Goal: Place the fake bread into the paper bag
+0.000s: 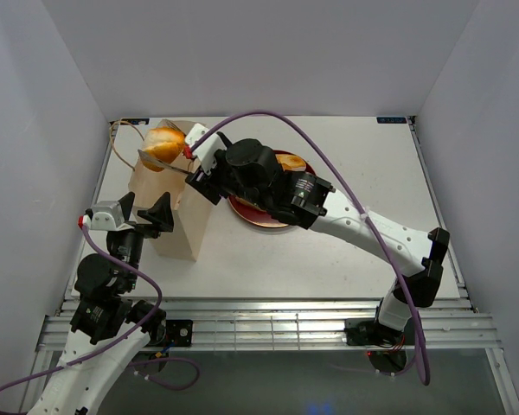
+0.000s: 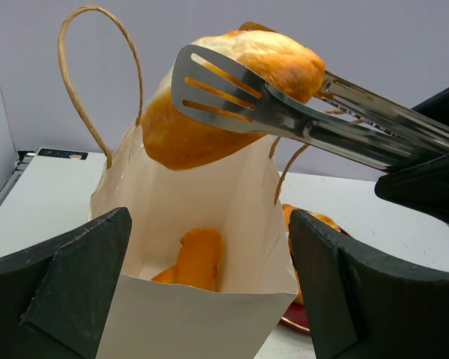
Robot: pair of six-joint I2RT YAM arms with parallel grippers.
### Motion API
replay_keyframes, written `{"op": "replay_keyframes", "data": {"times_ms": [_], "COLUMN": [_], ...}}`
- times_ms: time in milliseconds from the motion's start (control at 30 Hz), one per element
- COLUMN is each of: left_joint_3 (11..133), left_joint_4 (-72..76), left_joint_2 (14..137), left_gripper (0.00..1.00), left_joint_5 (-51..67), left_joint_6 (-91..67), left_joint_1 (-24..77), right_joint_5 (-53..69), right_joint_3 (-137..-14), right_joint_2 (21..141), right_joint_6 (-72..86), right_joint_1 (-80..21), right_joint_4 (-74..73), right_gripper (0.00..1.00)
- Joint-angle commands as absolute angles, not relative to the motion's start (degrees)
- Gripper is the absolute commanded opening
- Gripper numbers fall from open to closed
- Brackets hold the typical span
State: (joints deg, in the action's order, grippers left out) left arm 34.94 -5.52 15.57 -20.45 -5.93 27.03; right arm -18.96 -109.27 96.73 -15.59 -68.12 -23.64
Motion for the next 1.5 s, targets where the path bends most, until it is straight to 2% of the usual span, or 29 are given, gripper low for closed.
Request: {"op": "replay_keyframes", "data": {"times_ms": [0,400,667,933,1033,1233,1467], "left_joint_3": [34.54,34.54,34.63,34.54,34.54,34.54,34.72], "left_joint_4": [-5.19,-5.18,-5.19,-5.19,-5.27,-5.19,-5.45], "left_joint_2": [16.17,16.26,16.44,16.44,16.35,16.26,15.91], "left_gripper": [0.97,0.97,0.97,0.97,0.97,0.98,0.98], "left_joint_5": [-19.6,-19.42,-19.69,-19.86,-20.21,-20.65,-20.74], "left_joint_6": [-5.71,-5.71,-5.63,-5.63,-5.63,-5.63,-5.45], "left_joint_1": [27.25,27.25,27.25,27.25,27.25,27.25,27.25], "right_joint_5": [-19.25,-18.99,-17.76,-19.15,-23.27,-32.07,-34.28], "right_joint_3": [-109.86,-109.25,-108.9,-103.98,-99.68,-78.51,-61.01], "right_joint_2": [93.25,92.11,90.62,83.33,79.55,66.64,53.98], "right_joint_6": [-16.52,-16.7,-14.5,-13.54,-13.36,-9.68,-2.56], "right_joint_1": [-68.2,-68.2,-68.29,-68.29,-68.2,-68.03,-63.64], "right_joint_4": [-18.28,-18.2,-13.55,-9.32,-9.05,-1.07,-0.97], "right_gripper": [0.69,0.7,0.65,0.65,0.65,0.64,0.63]}}
